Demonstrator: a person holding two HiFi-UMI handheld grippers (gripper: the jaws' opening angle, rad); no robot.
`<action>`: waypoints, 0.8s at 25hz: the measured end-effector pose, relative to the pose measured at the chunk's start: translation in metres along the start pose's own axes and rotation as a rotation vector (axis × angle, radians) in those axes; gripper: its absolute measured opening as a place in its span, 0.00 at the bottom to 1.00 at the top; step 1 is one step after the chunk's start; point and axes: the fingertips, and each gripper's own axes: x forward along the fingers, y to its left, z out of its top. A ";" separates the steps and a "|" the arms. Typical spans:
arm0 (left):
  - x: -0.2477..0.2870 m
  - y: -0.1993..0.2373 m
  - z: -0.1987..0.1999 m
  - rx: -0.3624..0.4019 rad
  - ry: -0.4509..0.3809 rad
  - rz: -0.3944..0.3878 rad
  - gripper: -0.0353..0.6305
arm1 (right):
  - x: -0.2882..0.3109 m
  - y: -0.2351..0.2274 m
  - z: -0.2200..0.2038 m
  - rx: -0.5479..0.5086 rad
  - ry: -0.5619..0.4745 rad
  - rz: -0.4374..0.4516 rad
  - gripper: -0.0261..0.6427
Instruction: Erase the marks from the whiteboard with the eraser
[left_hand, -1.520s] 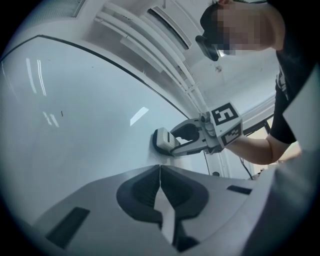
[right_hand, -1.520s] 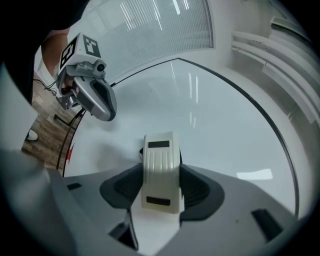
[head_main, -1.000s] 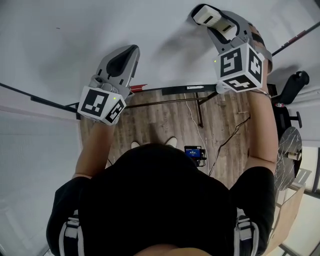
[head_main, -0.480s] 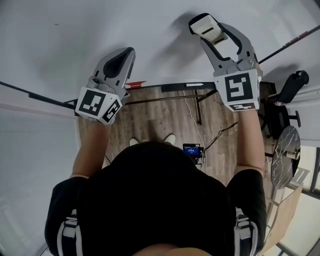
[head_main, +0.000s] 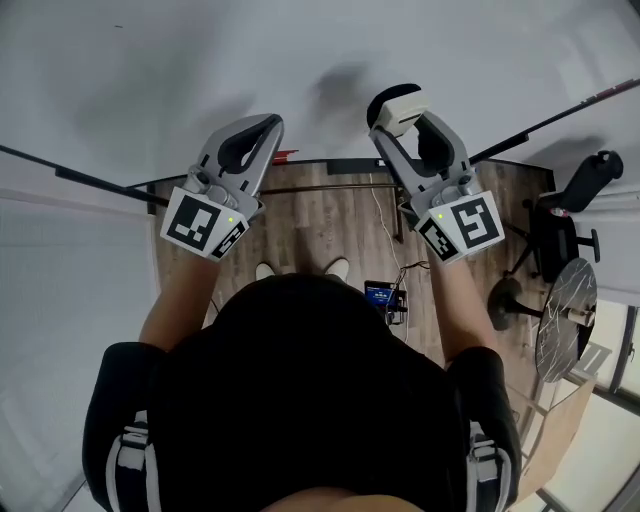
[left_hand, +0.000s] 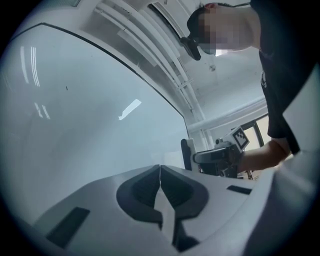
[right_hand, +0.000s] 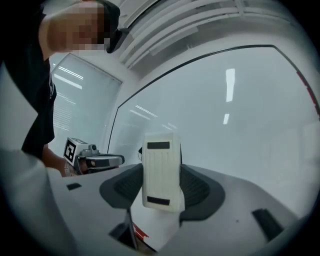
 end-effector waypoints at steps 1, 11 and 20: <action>-0.002 -0.004 -0.005 -0.002 0.003 -0.007 0.06 | -0.002 0.005 -0.007 0.019 -0.009 0.001 0.39; -0.018 -0.022 -0.051 -0.051 0.066 -0.037 0.06 | -0.004 0.046 -0.051 0.071 -0.038 -0.013 0.38; -0.022 -0.023 -0.059 -0.069 0.085 -0.048 0.06 | -0.009 0.043 -0.069 0.114 -0.020 -0.046 0.38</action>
